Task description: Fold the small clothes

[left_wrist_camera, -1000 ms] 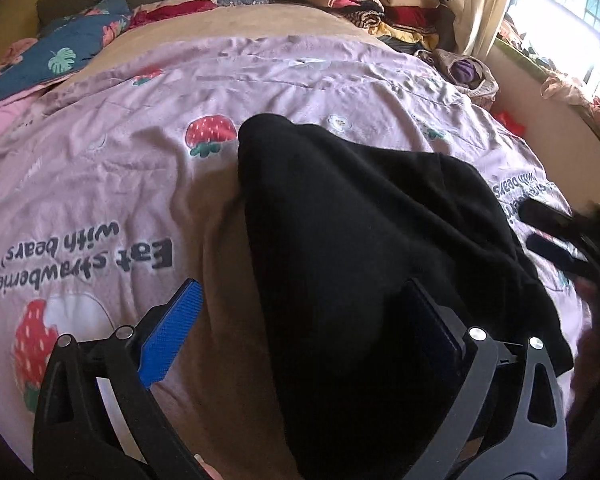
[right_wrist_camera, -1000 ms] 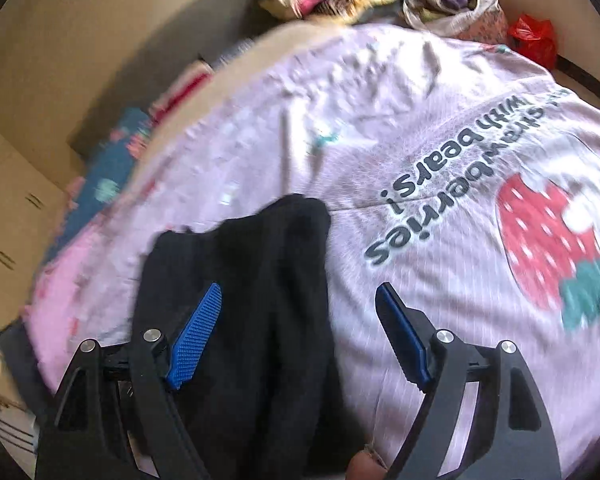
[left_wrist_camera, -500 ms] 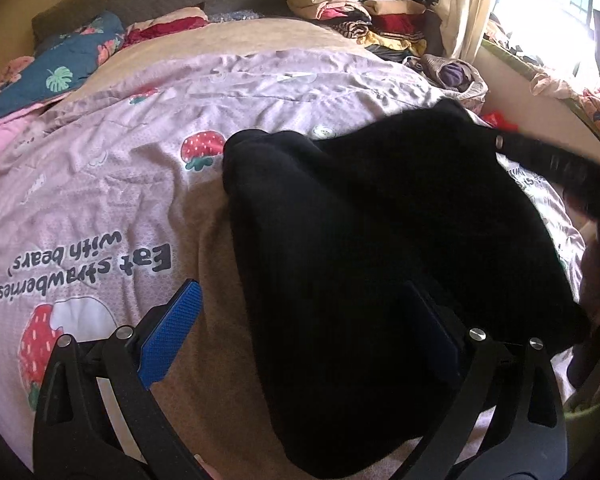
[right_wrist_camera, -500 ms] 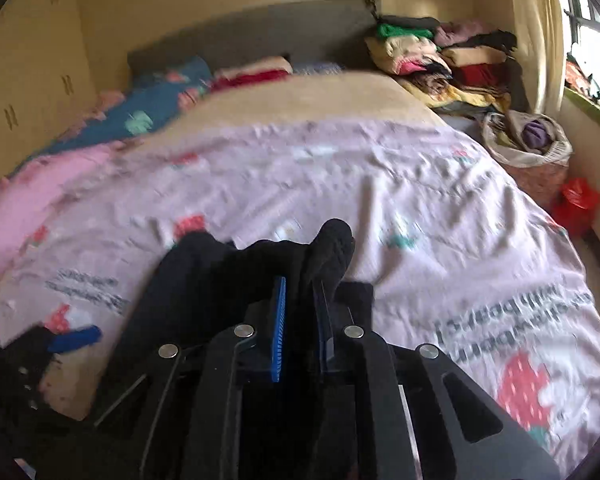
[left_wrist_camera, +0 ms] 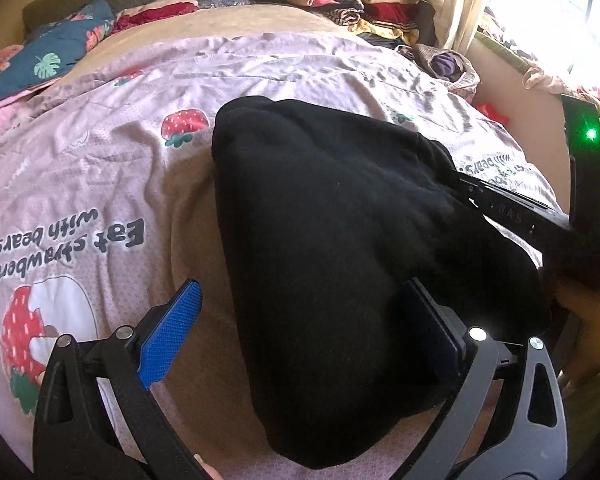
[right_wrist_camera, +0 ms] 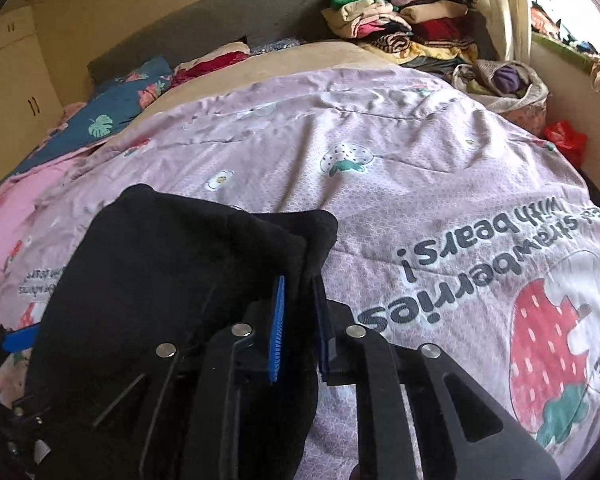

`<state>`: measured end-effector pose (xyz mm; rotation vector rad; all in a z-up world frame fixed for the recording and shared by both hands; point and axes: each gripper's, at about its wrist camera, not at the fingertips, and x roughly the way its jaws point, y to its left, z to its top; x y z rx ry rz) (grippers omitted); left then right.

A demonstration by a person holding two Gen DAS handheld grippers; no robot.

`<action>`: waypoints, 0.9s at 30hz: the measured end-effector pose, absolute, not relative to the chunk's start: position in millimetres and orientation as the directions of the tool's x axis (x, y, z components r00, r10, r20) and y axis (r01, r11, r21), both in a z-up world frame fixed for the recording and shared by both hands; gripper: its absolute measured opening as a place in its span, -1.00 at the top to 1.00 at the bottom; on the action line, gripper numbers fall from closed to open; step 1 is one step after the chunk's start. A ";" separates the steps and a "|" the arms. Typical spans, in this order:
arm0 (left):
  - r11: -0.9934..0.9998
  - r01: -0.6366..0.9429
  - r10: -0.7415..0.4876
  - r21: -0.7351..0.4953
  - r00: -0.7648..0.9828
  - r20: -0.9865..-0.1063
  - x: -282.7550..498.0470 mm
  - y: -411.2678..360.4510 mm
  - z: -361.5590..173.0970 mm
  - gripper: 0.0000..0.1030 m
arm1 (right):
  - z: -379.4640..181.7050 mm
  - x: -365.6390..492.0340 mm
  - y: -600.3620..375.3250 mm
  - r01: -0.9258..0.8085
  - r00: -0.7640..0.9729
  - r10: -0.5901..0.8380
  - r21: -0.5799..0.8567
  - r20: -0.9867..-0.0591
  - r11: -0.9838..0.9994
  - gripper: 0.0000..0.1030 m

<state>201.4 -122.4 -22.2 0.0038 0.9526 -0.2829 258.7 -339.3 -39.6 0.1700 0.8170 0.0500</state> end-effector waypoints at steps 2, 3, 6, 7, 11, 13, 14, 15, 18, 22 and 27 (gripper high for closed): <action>0.964 0.237 -0.238 -0.124 0.547 -0.803 199.9 -121.6 -22.1 -0.80 | -35.9 252.7 -341.1 0.039 0.688 0.095 0.167 -0.719 0.985 0.55; 0.964 0.235 -0.237 -0.124 0.548 -0.802 199.3 -121.1 -21.9 -0.80 | -31.7 246.0 -343.7 0.048 0.697 0.095 0.178 -0.711 0.983 0.49; 0.965 0.228 -0.238 -0.130 0.551 -0.800 198.4 -120.3 -21.8 -0.80 | -21.6 229.9 -351.6 0.060 0.717 0.113 0.222 -0.688 0.973 0.09; 0.965 0.226 -0.241 -0.135 0.551 -0.799 198.3 -119.8 -21.7 -0.80 | -17.1 221.3 -355.4 0.069 0.732 0.119 0.246 -0.671 0.967 -0.08; 0.965 0.219 -0.245 -0.145 0.556 -0.794 195.2 -117.8 -21.4 -0.80 | -5.8 193.4 -364.5 0.071 0.761 0.168 0.338 -0.626 0.938 -0.19; 0.965 0.214 -0.250 -0.155 0.557 -0.792 193.5 -115.9 -20.9 -0.80 | 0.4 180.1 -363.1 0.069 0.775 0.161 0.336 -0.611 0.939 -0.24; 0.965 0.212 -0.251 -0.156 0.557 -0.792 192.4 -115.3 -20.6 -0.80 | 2.3 175.4 -362.3 0.065 0.779 0.166 0.341 -0.605 0.938 -0.28; 0.965 0.210 -0.251 -0.158 0.558 -0.791 191.1 -114.5 -20.0 -0.80 | 3.8 169.6 -361.5 0.058 0.783 0.182 0.361 -0.595 0.931 -0.32; 0.965 0.206 -0.251 -0.161 0.563 -0.787 187.2 -112.2 -18.3 -0.80 | 3.4 160.3 -357.4 0.035 0.775 0.238 0.416 -0.586 0.909 -0.32; 0.966 0.199 -0.252 -0.166 0.571 -0.781 181.4 -109.1 -15.3 -0.80 | -5.5 157.1 -345.7 0.031 0.742 0.262 0.422 -0.617 0.906 -0.35; 0.964 0.193 -0.263 -0.184 0.573 -0.776 178.7 -105.5 -14.7 -0.80 | -17.7 157.2 -339.8 0.039 0.710 0.294 0.452 -0.640 0.891 -0.41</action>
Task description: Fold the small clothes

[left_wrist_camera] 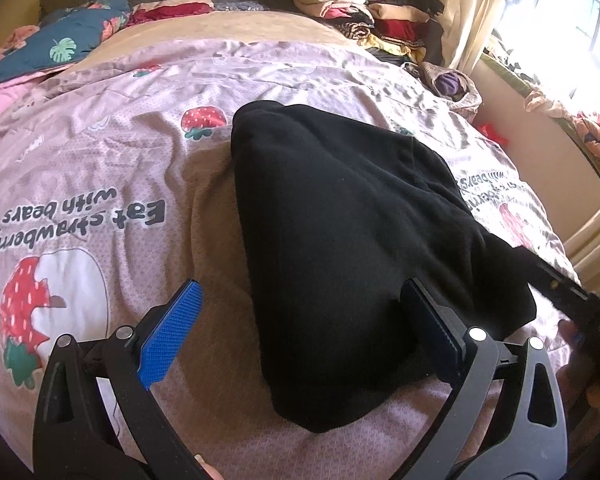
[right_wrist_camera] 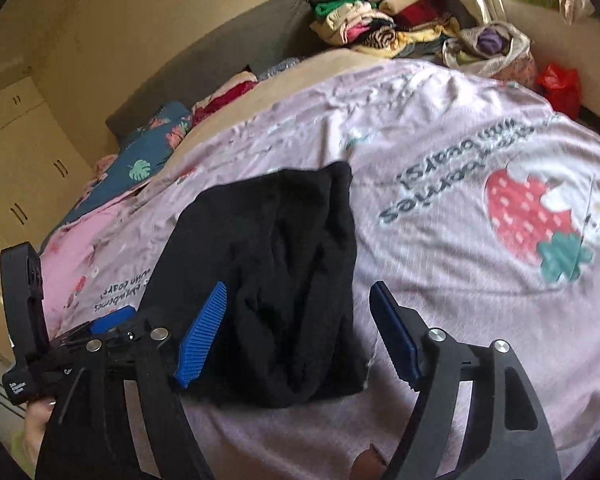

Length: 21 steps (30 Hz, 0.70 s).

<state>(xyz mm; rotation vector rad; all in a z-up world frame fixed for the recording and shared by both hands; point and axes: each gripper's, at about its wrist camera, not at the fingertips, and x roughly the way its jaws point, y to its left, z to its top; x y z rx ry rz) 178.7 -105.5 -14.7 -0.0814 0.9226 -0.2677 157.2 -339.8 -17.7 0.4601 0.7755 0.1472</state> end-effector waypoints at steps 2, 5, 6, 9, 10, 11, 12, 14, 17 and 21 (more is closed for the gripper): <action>0.962 0.191 -0.272 -0.196 0.570 -0.776 178.1 -104.0 -16.0 -0.80 | -24.3 158.7 -339.6 0.055 0.692 0.294 0.454 -0.659 0.889 -0.41; 0.956 0.181 -0.293 -0.231 0.562 -0.773 177.3 -100.0 -18.7 -0.80 | -34.0 160.2 -343.4 0.056 0.675 0.344 0.510 -0.653 0.858 -0.16; 0.955 0.182 -0.296 -0.234 0.563 -0.772 176.6 -100.0 -19.0 -0.80 | -34.4 159.6 -345.3 0.055 0.675 0.356 0.526 -0.646 0.849 0.23; 0.951 0.183 -0.309 -0.249 0.559 -0.769 175.4 -99.2 -18.7 -0.80 | -27.3 153.9 -348.9 0.051 0.701 0.346 0.527 -0.624 0.848 0.69; 0.950 0.183 -0.313 -0.254 0.559 -0.768 175.1 -99.0 -18.3 -0.80 | -25.7 151.9 -349.4 0.053 0.706 0.339 0.525 -0.621 0.849 0.72; 0.948 0.185 -0.317 -0.257 0.560 -0.766 174.2 -98.9 -17.3 -0.80 | -25.0 150.2 -349.1 0.059 0.711 0.326 0.515 -0.623 0.855 0.74; 0.948 0.189 -0.319 -0.257 0.561 -0.764 173.2 -99.3 -15.9 -0.80 | -25.0 150.5 -348.0 0.065 0.710 0.308 0.495 -0.633 0.867 0.75; 0.947 0.199 -0.322 -0.253 0.563 -0.761 172.5 -101.0 -14.2 -0.80 | -25.4 151.5 -342.5 0.072 0.702 0.265 0.436 -0.661 0.897 0.75; 0.945 0.203 -0.328 -0.257 0.557 -0.763 173.1 -101.3 -14.9 -0.80 | -25.6 150.9 -333.0 0.073 0.697 0.208 0.356 -0.687 0.932 0.67; 0.946 0.201 -0.325 -0.256 0.557 -0.764 174.2 -101.9 -16.0 -0.80 | -28.9 151.0 -335.5 0.096 0.698 0.167 0.323 -0.696 0.942 0.13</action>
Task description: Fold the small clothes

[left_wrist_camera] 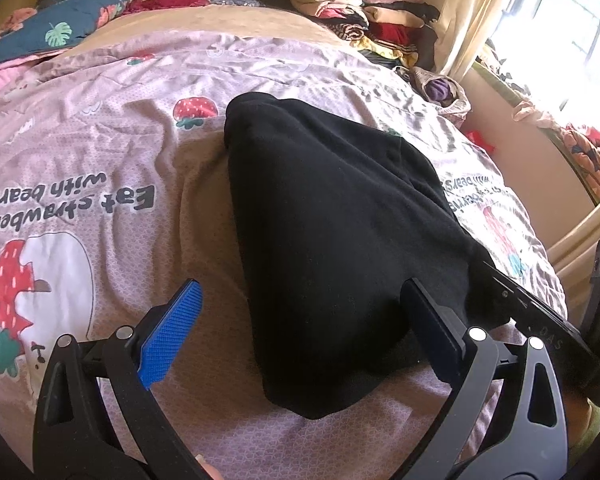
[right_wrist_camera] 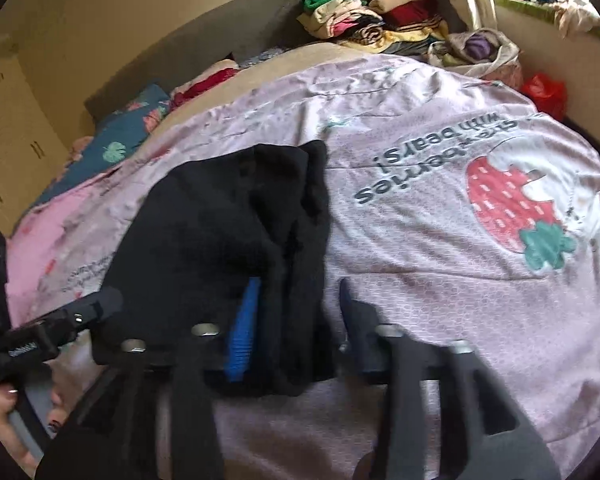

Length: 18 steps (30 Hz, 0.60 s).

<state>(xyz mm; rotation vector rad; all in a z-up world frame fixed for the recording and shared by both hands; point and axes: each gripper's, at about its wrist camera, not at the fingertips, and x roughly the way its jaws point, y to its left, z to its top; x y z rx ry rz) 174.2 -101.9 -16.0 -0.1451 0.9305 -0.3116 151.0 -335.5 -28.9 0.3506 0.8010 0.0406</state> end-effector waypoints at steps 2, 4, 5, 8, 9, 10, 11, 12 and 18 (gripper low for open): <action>0.945 0.199 -0.326 -0.258 0.556 -0.765 174.2 -101.9 -16.2 -0.80 | -30.8 151.3 -338.6 0.108 0.697 0.165 0.330 -0.698 0.938 -0.04; 0.945 0.199 -0.327 -0.260 0.555 -0.765 173.6 -102.1 -16.5 -0.80 | -31.0 150.5 -340.9 0.115 0.699 0.162 0.334 -0.696 0.936 -0.17; 0.945 0.198 -0.327 -0.261 0.555 -0.765 173.5 -101.9 -16.4 -0.80 | -30.3 150.1 -341.1 0.118 0.702 0.155 0.329 -0.695 0.937 -0.20; 0.945 0.196 -0.327 -0.261 0.554 -0.766 174.1 -101.9 -16.0 -0.80 | -27.5 149.8 -340.5 0.125 0.707 0.136 0.312 -0.694 0.942 -0.37; 0.945 0.195 -0.327 -0.263 0.553 -0.766 174.8 -101.6 -15.9 -0.80 | -25.9 148.8 -340.6 0.139 0.713 0.111 0.294 -0.693 0.946 -0.50; 0.945 0.193 -0.327 -0.265 0.552 -0.767 175.1 -101.2 -15.3 -0.80 | -24.4 147.2 -340.0 0.141 0.717 0.103 0.288 -0.689 0.947 -0.52; 0.945 0.192 -0.328 -0.266 0.552 -0.766 174.7 -100.3 -15.3 -0.80 | -22.9 146.2 -340.2 0.142 0.723 0.099 0.287 -0.684 0.947 -0.53; 0.945 0.191 -0.328 -0.267 0.552 -0.767 174.6 -100.1 -14.7 -0.81 | -20.6 144.2 -341.3 0.148 0.733 0.090 0.288 -0.675 0.946 -0.58; 0.945 0.190 -0.327 -0.266 0.555 -0.765 173.2 -98.1 -10.1 -0.81 | -10.4 132.8 -343.3 0.160 0.773 0.060 0.286 -0.631 0.945 -0.83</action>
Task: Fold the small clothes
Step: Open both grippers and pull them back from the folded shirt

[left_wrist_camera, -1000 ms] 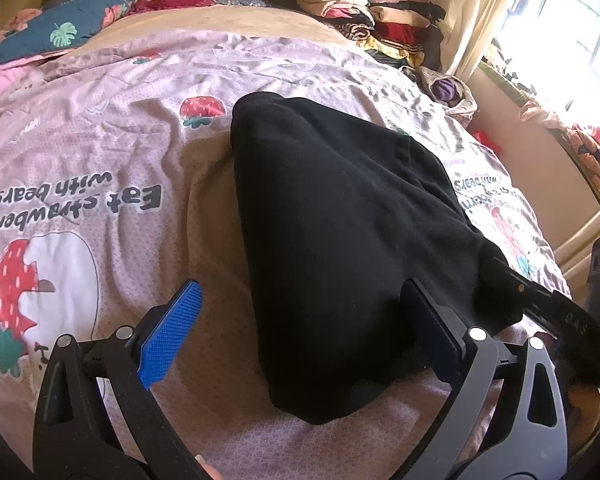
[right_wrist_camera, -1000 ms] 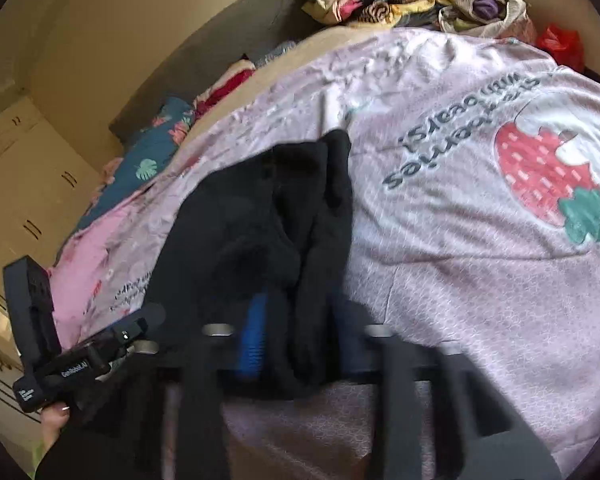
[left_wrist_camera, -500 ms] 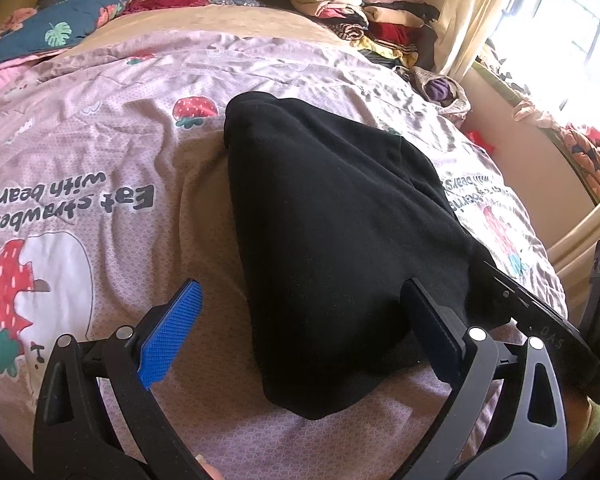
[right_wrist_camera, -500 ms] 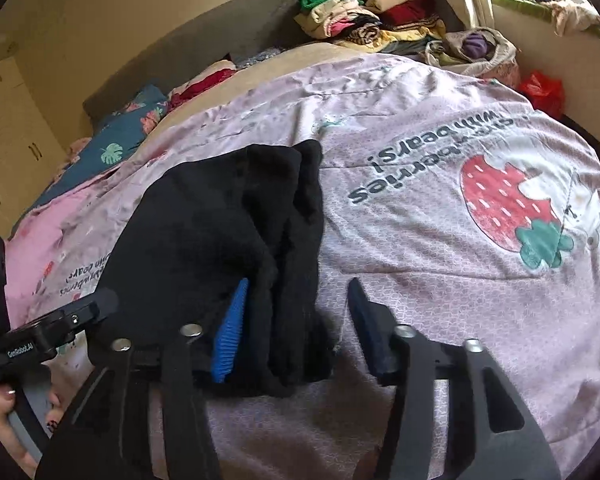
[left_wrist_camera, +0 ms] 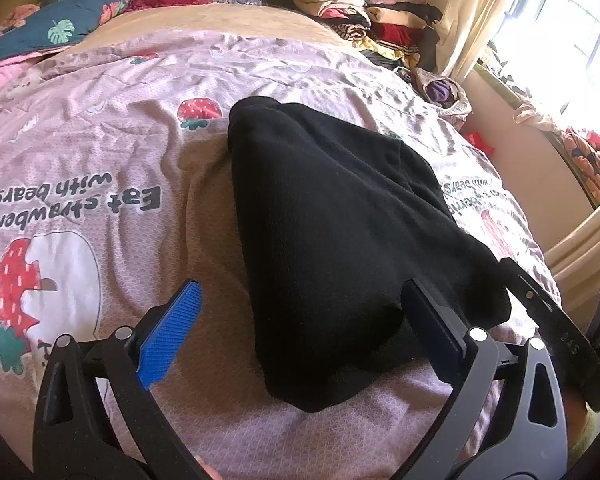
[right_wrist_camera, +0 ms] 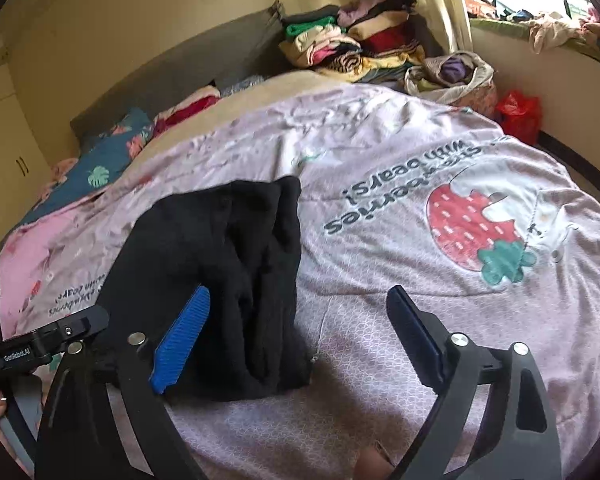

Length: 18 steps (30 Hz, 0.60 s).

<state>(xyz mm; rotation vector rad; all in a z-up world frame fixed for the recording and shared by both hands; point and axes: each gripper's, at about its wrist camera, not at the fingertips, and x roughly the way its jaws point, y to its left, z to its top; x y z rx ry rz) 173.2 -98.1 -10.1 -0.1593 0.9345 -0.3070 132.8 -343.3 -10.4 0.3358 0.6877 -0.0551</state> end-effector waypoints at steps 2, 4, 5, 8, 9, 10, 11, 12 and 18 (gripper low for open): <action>0.944 0.191 -0.329 -0.269 0.560 -0.760 172.2 -96.6 -6.2 -0.81 | -8.0 128.9 -341.5 0.161 0.783 0.051 0.281 -0.620 0.946 -0.85; 0.943 0.191 -0.332 -0.271 0.566 -0.754 170.6 -95.6 -2.4 -0.81 | -6.0 125.5 -339.8 0.160 0.790 0.046 0.279 -0.611 0.947 -0.88; 0.943 0.192 -0.333 -0.272 0.570 -0.751 169.3 -95.0 0.0 -0.81 | -4.8 123.5 -338.8 0.158 0.795 0.046 0.280 -0.605 0.947 -0.88; 0.942 0.199 -0.337 -0.272 0.580 -0.742 165.7 -94.6 6.5 -0.81 | -1.5 117.0 -335.8 0.153 0.806 0.044 0.280 -0.590 0.948 -0.89; 0.942 0.200 -0.336 -0.270 0.582 -0.740 164.7 -94.3 8.3 -0.82 | -0.6 115.4 -334.4 0.153 0.809 0.043 0.280 -0.586 0.948 -0.89; 0.942 0.202 -0.336 -0.269 0.585 -0.739 163.8 -94.4 10.3 -0.82 | 0.4 113.1 -333.6 0.152 0.812 0.042 0.281 -0.582 0.948 -0.89; 0.941 0.205 -0.337 -0.268 0.587 -0.736 162.4 -94.4 12.3 -0.82 | 1.1 111.0 -332.6 0.151 0.814 0.042 0.282 -0.579 0.947 -0.89; 0.941 0.207 -0.339 -0.268 0.589 -0.733 161.2 -94.1 14.0 -0.82 | 2.4 107.5 -331.6 0.149 0.818 0.044 0.285 -0.573 0.947 -0.89; 0.941 0.217 -0.339 -0.260 0.605 -0.721 148.8 -90.8 22.8 -0.82 | 8.0 86.8 -324.5 0.133 0.831 0.054 0.293 -0.553 0.947 -0.90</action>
